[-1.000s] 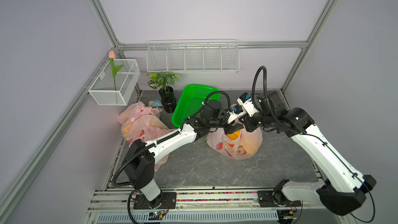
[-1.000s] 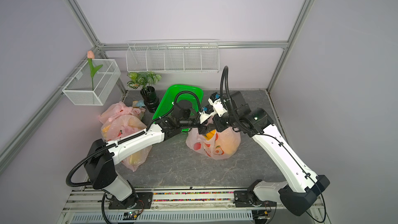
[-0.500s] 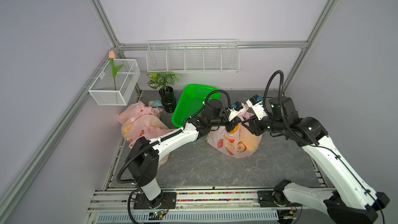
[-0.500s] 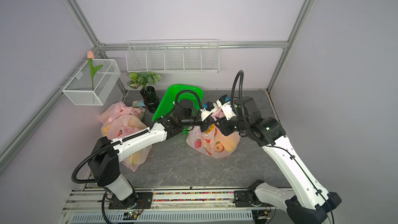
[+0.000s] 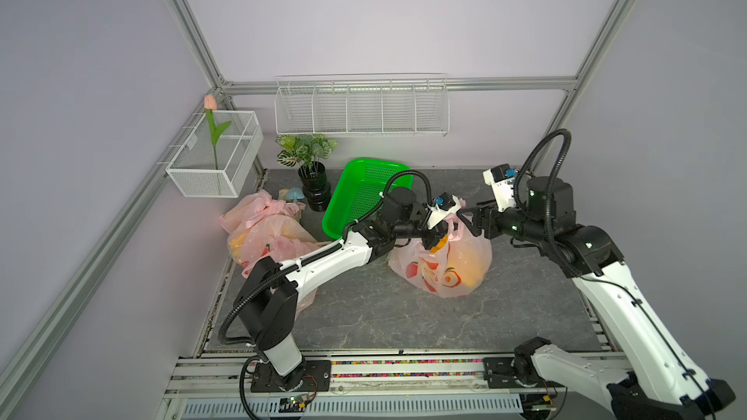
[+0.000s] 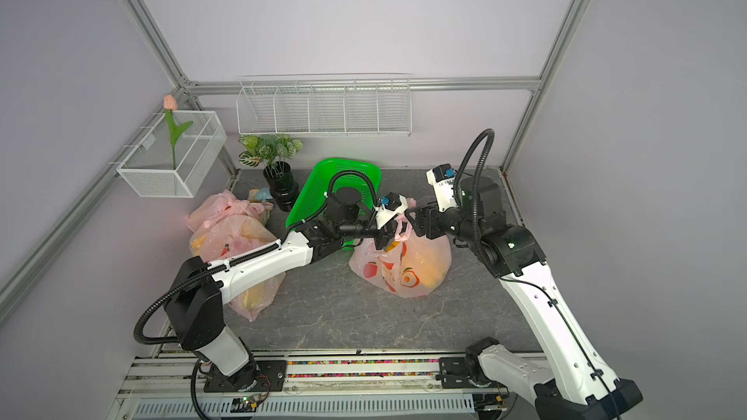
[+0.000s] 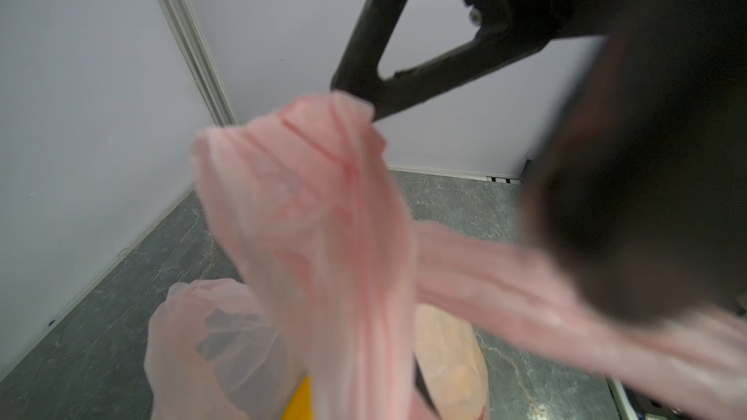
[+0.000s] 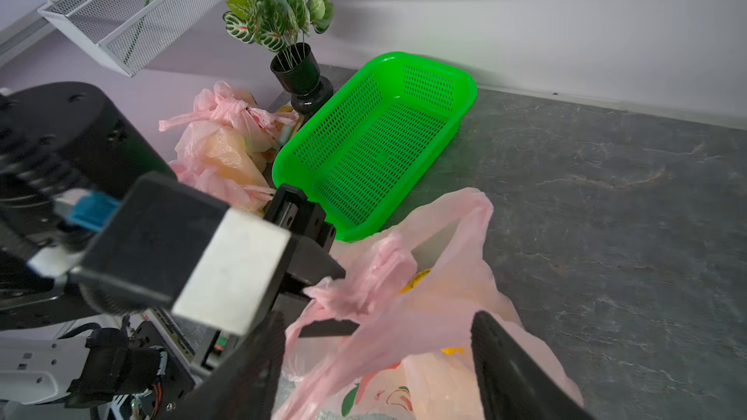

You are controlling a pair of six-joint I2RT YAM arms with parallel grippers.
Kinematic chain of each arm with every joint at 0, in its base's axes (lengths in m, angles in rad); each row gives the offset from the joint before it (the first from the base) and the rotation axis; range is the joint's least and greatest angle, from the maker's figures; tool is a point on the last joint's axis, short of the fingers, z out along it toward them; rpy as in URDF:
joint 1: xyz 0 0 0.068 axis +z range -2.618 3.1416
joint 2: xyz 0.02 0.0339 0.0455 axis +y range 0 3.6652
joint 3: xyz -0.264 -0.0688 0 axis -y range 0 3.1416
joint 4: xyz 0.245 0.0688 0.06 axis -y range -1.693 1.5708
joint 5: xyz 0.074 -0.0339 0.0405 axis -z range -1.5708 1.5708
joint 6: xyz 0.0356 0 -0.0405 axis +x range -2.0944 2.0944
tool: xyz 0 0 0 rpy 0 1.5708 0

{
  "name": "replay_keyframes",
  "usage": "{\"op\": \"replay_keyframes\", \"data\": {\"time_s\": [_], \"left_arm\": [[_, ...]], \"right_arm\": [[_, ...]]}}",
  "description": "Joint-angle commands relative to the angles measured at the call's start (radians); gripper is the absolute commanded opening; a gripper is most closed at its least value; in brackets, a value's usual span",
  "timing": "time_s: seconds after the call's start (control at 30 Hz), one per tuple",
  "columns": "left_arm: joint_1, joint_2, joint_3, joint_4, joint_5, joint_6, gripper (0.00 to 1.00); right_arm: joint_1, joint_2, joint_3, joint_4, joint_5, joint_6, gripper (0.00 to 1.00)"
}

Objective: Place the banana into a plastic bag & tie a knot
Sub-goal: Cross the plastic bag at the center of the board.

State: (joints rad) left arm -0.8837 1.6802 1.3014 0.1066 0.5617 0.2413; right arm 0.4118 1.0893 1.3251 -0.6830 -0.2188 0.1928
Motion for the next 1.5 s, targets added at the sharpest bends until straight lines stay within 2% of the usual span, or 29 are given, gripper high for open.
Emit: {"op": "replay_keyframes", "data": {"time_s": [0.0, 0.07, 0.17, 0.3, 0.4, 0.47, 0.53, 0.73, 0.87, 1.17, 1.27, 1.33, 1.4, 1.47], "left_arm": [[0.001, -0.03, -0.014, 0.008, 0.033, 0.024, 0.08], [0.002, -0.029, -0.014, 0.006, 0.072, 0.027, 0.08], [0.001, -0.031, -0.026, 0.032, 0.099, 0.011, 0.08], [0.003, -0.041, -0.045, 0.046, 0.1, 0.006, 0.09], [0.004, -0.043, -0.044, 0.028, 0.099, 0.0, 0.19], [0.007, -0.046, -0.037, 0.015, 0.092, -0.015, 0.2], [0.009, -0.051, -0.035, 0.017, 0.086, -0.026, 0.21], [0.008, -0.072, -0.052, 0.081, 0.062, -0.073, 0.45], [0.007, -0.071, -0.046, 0.121, 0.096, -0.116, 0.47], [0.003, -0.061, -0.049, 0.181, 0.112, -0.176, 0.46], [0.002, -0.062, -0.049, 0.194, 0.089, -0.202, 0.36], [0.003, -0.062, -0.05, 0.197, 0.059, -0.211, 0.23], [0.008, -0.065, -0.064, 0.217, 0.03, -0.229, 0.14], [0.016, -0.066, -0.072, 0.235, 0.029, -0.25, 0.11]], "right_arm": [[-0.006, 0.013, -0.035, 0.103, -0.083, 0.054, 0.76], [-0.006, 0.029, -0.059, 0.142, -0.104, 0.074, 0.74], [-0.007, 0.041, -0.101, 0.181, -0.113, 0.085, 0.65], [-0.007, -0.004, -0.143, 0.239, -0.097, 0.08, 0.45], [-0.006, -0.039, -0.151, 0.24, -0.051, 0.06, 0.29], [-0.006, -0.048, -0.151, 0.229, -0.02, 0.048, 0.2], [-0.006, -0.052, -0.156, 0.23, -0.003, 0.043, 0.16], [0.045, -0.042, -0.208, 0.322, 0.047, 0.113, 0.12], [0.081, -0.033, -0.254, 0.391, 0.108, 0.166, 0.09], [0.114, -0.02, -0.292, 0.436, 0.165, 0.182, 0.07], [0.114, -0.036, -0.297, 0.43, 0.171, 0.174, 0.07], [0.114, -0.054, -0.296, 0.419, 0.185, 0.164, 0.07], [0.113, -0.07, -0.294, 0.401, 0.204, 0.151, 0.07], [0.111, -0.085, -0.297, 0.385, 0.219, 0.139, 0.07]]}}
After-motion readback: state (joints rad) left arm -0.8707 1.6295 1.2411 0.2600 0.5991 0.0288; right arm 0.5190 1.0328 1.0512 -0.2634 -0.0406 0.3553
